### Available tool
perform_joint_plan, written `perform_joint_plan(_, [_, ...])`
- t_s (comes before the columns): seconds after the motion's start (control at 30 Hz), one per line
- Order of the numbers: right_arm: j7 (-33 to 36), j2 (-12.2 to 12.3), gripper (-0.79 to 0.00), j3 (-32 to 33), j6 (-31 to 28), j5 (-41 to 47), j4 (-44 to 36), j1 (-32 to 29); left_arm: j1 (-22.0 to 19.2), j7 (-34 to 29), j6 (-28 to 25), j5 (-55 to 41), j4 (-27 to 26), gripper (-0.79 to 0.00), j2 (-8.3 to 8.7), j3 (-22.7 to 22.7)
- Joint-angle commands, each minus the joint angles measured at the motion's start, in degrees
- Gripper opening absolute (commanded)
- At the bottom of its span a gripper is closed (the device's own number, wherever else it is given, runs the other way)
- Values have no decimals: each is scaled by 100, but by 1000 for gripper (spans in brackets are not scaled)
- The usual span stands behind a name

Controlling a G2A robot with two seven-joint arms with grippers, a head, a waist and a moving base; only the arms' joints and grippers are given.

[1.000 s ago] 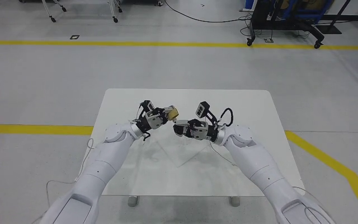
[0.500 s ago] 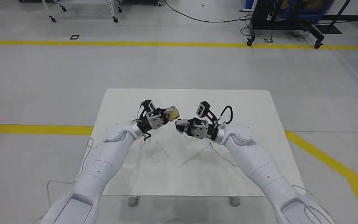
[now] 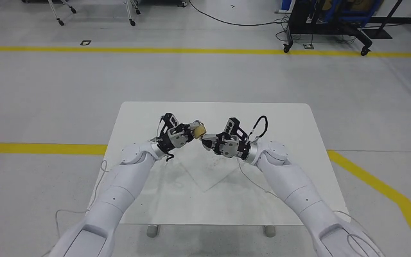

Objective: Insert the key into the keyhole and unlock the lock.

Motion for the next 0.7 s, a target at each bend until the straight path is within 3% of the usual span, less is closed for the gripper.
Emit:
perform_joint_plan(0.0, [71, -16, -785, -15, 68, 77, 46, 20, 39, 62, -172, 15, -34, -785, -16, -2])
perform_joint_plan(0.6, [953, -152, -785, -53, 1121, 949, 726, 309, 206, 518, -2263, 985, -192, -785, -26, -158])
perform_joint_plan(0.67, [961, -159, -785, -52, 1088, 933, 773, 333, 224, 546, -2274, 1044, -214, -785, -29, -149])
